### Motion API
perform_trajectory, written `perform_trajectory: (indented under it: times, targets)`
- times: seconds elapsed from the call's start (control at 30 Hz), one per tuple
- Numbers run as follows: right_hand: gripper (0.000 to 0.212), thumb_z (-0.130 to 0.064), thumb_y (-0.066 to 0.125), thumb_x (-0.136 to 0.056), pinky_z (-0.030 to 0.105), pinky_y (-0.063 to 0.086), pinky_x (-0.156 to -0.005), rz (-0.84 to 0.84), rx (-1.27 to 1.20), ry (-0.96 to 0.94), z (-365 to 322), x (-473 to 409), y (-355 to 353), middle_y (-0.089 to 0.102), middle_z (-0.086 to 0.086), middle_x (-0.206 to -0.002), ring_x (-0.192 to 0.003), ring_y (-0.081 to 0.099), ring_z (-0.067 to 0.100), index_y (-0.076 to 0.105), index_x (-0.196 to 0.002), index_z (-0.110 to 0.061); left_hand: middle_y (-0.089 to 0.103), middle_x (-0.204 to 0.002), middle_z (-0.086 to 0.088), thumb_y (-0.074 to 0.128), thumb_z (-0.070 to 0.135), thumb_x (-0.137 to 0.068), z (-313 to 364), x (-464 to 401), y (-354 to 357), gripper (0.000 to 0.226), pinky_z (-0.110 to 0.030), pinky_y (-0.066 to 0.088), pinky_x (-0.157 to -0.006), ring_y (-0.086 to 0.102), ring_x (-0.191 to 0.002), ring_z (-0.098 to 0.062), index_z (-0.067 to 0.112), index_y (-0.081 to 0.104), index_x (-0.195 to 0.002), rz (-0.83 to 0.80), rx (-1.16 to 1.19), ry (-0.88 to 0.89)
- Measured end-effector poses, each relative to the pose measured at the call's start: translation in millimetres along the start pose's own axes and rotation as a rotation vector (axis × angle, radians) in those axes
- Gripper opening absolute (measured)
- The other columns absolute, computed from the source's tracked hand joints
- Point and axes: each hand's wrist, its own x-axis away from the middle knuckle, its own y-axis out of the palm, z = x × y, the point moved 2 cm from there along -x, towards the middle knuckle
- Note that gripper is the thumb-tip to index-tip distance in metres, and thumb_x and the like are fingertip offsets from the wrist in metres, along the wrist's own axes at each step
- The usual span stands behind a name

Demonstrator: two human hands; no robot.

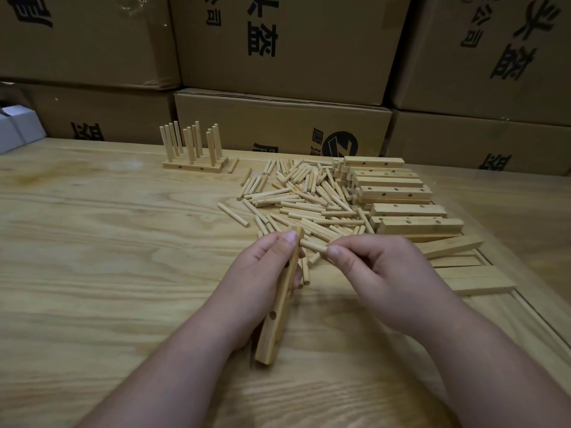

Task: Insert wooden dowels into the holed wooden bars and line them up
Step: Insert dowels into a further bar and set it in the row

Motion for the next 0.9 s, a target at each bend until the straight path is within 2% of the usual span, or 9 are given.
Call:
perform_trajectory:
  times: [0.1,0.23,0.33,0.37,0.43,0.53,0.67,0.83,0.9]
  targets:
    - [0.018,-0.052,0.053,-0.092,0.040,0.052,-0.058,-0.012,0.016,0.017,2,0,1,0.067,-0.011,-0.070,-0.063,0.062,0.011,0.070,-0.085,-0.049,0.061,-0.067,-0.003,0.052,0.062,-0.087,0,0,0,0.038,-0.025,0.043,-0.050,0.051,-0.053,-0.012,0.029,0.069,-0.082,-0.010,0.001,-0.010]
    - [0.016,-0.046,0.056,-0.096,0.037,0.055,-0.058,-0.005,0.046,0.019,1,0,2,0.068,-0.018,-0.073,-0.064,0.062,0.005,0.069,-0.087,-0.046,0.060,-0.067,-0.003,0.050,0.063,-0.088,0,0,0,0.038,-0.023,0.042,-0.049,0.051,-0.053,-0.012,0.030,0.068,-0.082,-0.023,-0.002,-0.011]
    - [0.001,-0.042,0.064,-0.093,0.018,0.050,-0.057,0.012,0.038,0.030,3,0,4,0.066,-0.030,-0.082,-0.072,0.064,-0.004,0.064,-0.093,-0.041,0.061,-0.067,-0.002,0.050,0.063,-0.088,0,0,0,0.038,-0.024,0.042,-0.051,0.052,-0.054,-0.011,0.030,0.068,-0.084,-0.023,-0.021,-0.008]
    - [0.007,-0.041,0.068,-0.091,0.014,0.047,-0.055,0.012,0.042,0.027,3,-1,4,0.064,-0.032,-0.082,-0.072,0.063,-0.006,0.062,-0.095,-0.040,0.061,-0.067,-0.002,0.050,0.063,-0.088,0,0,0,0.038,-0.025,0.042,-0.052,0.052,-0.055,-0.012,0.030,0.068,-0.084,-0.024,-0.024,-0.005]
    - [0.012,-0.041,0.071,-0.088,0.018,0.047,-0.054,0.010,0.082,0.017,4,-1,5,0.064,-0.027,-0.081,-0.069,0.063,-0.002,0.061,-0.094,-0.039,0.061,-0.066,-0.002,0.051,0.063,-0.087,0,0,0,0.037,-0.028,0.042,-0.052,0.051,-0.054,-0.012,0.030,0.067,-0.083,-0.023,-0.039,-0.001]
    - [0.009,-0.041,0.071,-0.088,0.032,0.054,-0.063,0.056,0.108,-0.007,4,-2,6,0.067,-0.021,-0.084,-0.075,0.064,0.001,0.065,-0.094,-0.039,0.060,-0.065,0.001,0.054,0.066,-0.084,-1,0,1,0.038,-0.029,0.040,-0.049,0.050,-0.052,-0.011,0.030,0.065,-0.080,-0.019,-0.083,0.019]
    - [0.019,-0.050,0.062,-0.087,0.035,0.056,-0.068,0.108,0.089,-0.060,5,-3,9,0.068,-0.020,-0.089,-0.082,0.065,0.001,0.062,-0.105,-0.042,0.059,-0.064,0.001,0.053,0.062,-0.087,-1,0,1,0.035,-0.027,0.038,-0.047,0.049,-0.051,-0.009,0.030,0.065,-0.081,-0.007,-0.091,0.024]
    - [0.025,-0.057,0.052,-0.087,0.036,0.054,-0.064,0.138,0.071,-0.096,6,-3,15,0.070,-0.010,-0.084,-0.077,0.065,0.004,0.060,-0.105,-0.041,0.060,-0.065,0.003,0.052,0.064,-0.087,-1,0,-1,0.036,-0.028,0.040,-0.048,0.049,-0.051,-0.007,0.030,0.067,-0.084,-0.010,-0.117,0.024]
    - [0.020,-0.056,0.054,-0.087,0.030,0.052,-0.064,0.138,0.057,-0.090,8,-2,15,0.070,-0.011,-0.085,-0.077,0.065,0.005,0.060,-0.102,-0.043,0.060,-0.066,0.003,0.052,0.064,-0.087,-1,0,-1,0.038,-0.028,0.040,-0.049,0.050,-0.052,-0.007,0.030,0.068,-0.088,-0.009,-0.119,0.021]
